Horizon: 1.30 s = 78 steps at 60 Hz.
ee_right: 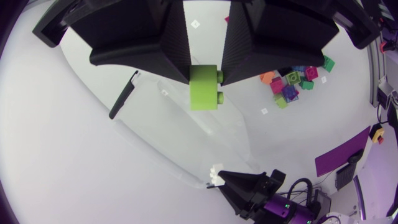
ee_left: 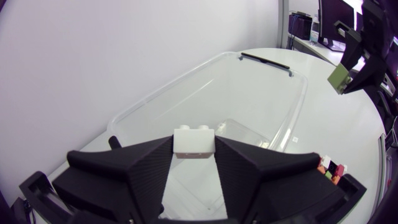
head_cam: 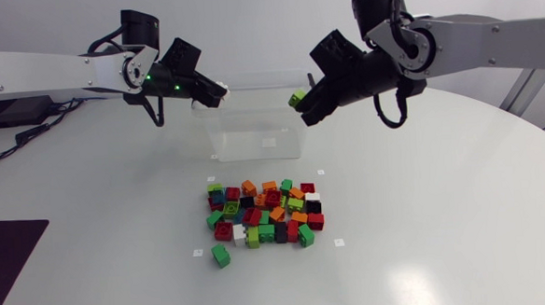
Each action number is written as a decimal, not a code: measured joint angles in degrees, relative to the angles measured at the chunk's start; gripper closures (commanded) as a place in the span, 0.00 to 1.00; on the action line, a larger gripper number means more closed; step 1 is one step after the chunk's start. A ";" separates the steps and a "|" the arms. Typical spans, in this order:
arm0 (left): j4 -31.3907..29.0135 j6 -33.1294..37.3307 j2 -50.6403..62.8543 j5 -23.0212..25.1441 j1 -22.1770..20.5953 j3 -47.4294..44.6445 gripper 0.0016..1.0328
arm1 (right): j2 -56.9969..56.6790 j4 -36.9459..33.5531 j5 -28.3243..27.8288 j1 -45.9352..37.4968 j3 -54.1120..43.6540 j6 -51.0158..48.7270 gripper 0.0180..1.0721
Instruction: Place the duplo bricks in the container
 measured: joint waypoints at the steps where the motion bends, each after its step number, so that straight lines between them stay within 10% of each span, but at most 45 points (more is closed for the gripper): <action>1: 0.00 -0.02 0.00 -0.09 -0.02 0.09 0.06 | 0.35 0.00 0.00 -0.09 0.59 0.02 0.81; 49: -10.51 5.03 -28.30 3.67 2.03 -18.88 0.04 | 20.61 -1.86 -0.13 -1.31 24.61 2.56 0.80; 65: -11.89 14.05 -33.48 7.32 4.96 -34.47 0.04 | 23.21 -3.43 0.31 -1.29 28.33 2.58 0.22; 78: -11.87 22.38 -33.81 9.25 5.99 -41.40 0.04 | 22.69 -3.43 1.27 -1.18 28.09 2.56 0.14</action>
